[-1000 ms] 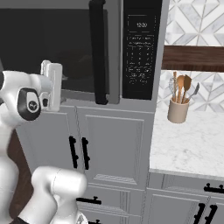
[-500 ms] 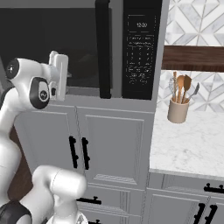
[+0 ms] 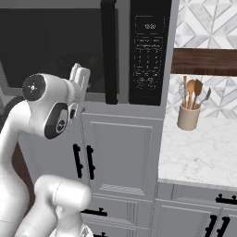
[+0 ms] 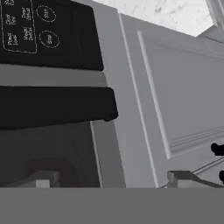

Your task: Pick the corn from the sink and place it in the bowl. Then pick the bowl and place it in the microwave. Then close the microwave door and press the start button.

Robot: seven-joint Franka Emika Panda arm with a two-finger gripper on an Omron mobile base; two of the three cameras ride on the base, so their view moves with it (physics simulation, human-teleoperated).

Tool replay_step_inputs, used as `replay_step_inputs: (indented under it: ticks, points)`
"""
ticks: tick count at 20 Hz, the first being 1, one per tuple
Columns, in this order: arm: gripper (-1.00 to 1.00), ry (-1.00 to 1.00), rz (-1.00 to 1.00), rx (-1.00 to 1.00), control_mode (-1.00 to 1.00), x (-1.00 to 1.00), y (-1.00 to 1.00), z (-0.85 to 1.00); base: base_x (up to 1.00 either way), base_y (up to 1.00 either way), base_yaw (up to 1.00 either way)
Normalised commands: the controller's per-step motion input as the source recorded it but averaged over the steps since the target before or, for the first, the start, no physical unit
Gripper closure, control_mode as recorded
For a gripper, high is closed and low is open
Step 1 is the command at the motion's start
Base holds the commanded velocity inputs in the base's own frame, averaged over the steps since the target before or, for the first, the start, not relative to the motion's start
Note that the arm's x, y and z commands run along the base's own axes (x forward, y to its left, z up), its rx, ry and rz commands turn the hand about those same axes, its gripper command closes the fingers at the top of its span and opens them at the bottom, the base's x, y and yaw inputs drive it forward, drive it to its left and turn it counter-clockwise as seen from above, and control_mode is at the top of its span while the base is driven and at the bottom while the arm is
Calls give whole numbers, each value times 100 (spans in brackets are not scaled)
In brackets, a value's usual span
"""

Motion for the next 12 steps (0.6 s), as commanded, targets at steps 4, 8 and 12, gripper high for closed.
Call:
replay_step_inputs:
  ticks: [4, 8, 12]
  points:
    - [-100, -4, 0, 26, -100, -83, -100, 0, 0, 0, 0]
    - [-100, -8, 0, 20, -100, -2, -100, 0, 0, 0, 0]
    - [-100, -18, 2, 18, -100, 36, -89, 0, 0, 0, 0]
